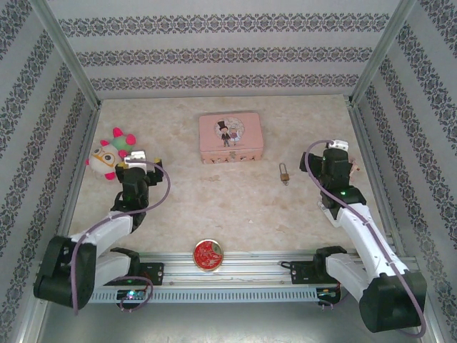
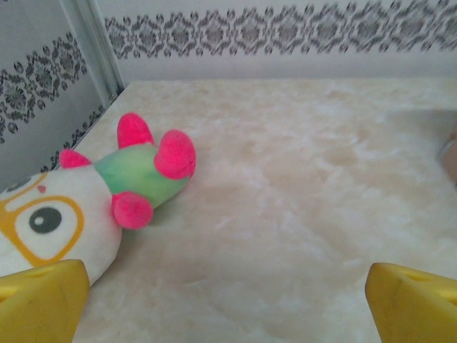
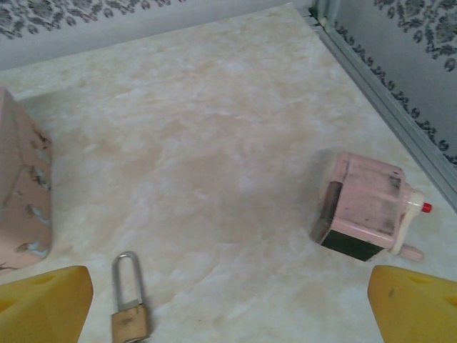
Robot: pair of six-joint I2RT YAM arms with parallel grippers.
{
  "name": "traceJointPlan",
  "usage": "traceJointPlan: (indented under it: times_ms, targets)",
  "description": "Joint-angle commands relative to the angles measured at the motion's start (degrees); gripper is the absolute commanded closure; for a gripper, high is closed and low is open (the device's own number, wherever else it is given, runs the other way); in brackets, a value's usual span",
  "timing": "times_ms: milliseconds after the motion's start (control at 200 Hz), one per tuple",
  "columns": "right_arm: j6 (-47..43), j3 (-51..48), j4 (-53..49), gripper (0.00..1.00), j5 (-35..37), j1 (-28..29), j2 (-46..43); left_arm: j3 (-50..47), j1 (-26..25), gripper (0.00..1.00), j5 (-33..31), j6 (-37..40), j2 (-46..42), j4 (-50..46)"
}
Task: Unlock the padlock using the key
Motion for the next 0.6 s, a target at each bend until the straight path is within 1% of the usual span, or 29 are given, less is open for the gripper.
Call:
traceJointPlan:
  times_ms: [0,120,215,285,365,440,600]
  targets:
    - [-4.38,-4.84,10.26,0.02,2.74,-0.44,-0.17,-0.64,2.04,0.01,1.51,3.31,4.97,12.7]
    - [-8.79,-13.53,25.03,0.02,4.97,-0.47,-1.38,-0.18,3.18,0.01,3.81,3.36,11.89,17.95]
    - [-13.54,-19.8,35.21,0.02,4.8,-0.61,-1.88,0.72,4.19,0.01,5.69,2.96,16.44,20.39]
    - [-15.3,-21.16,37.31,0.02,3.93,-1.5,-1.27,1.78,5.0,0.01,7.27,2.51,19.57,20.89]
    - [-14.76,-21.34,38.33,0.02,1.14,-3.7,0.56,2.59,5.9,0.01,9.17,1.85,22.57,21.69]
    - [-13.59,-22.33,43.37,0.02,-2.33,-5.32,3.28,2.83,6.8,0.01,10.9,1.49,24.53,22.69]
    - [-13.85,-21.01,50.76,0.02,-6.23,-6.33,11.51,1.94,9.14,0.01,15.84,0.2,25.23,24.74]
